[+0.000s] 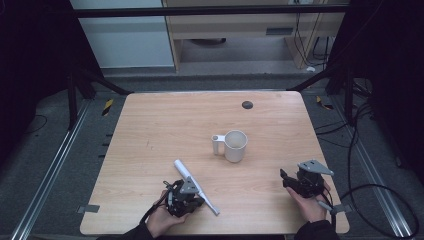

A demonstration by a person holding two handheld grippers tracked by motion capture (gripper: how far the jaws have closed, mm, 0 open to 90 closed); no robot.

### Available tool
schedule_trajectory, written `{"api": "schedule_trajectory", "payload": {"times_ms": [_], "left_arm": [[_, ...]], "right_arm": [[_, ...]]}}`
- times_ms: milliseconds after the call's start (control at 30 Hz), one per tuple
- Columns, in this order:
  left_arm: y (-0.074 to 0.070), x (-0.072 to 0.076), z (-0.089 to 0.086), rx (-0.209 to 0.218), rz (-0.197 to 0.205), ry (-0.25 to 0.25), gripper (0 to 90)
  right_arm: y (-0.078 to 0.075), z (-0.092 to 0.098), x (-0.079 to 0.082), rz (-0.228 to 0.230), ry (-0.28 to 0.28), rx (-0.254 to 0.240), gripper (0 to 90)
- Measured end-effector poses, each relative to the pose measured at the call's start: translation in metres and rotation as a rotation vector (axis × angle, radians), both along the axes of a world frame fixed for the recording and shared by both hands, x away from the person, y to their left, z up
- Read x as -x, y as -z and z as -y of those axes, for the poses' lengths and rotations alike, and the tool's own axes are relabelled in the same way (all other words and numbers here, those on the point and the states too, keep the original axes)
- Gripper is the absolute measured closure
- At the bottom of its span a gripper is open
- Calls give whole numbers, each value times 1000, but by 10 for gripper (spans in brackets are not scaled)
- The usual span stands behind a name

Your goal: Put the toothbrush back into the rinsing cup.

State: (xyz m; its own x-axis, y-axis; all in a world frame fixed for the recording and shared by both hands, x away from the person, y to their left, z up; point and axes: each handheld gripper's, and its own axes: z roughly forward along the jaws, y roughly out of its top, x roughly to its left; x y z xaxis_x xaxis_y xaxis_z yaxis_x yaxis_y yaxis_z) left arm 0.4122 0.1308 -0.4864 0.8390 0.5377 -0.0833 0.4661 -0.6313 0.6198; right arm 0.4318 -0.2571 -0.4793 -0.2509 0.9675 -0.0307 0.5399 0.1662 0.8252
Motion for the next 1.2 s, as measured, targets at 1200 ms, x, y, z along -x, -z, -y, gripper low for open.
{"api": "schedule_trajectory", "payload": {"times_ms": [1200], "left_arm": [[-24,-85,-50,18,127,-227,897]], "right_arm": [[1,-1,-2,-7,-5,2,294]]}}
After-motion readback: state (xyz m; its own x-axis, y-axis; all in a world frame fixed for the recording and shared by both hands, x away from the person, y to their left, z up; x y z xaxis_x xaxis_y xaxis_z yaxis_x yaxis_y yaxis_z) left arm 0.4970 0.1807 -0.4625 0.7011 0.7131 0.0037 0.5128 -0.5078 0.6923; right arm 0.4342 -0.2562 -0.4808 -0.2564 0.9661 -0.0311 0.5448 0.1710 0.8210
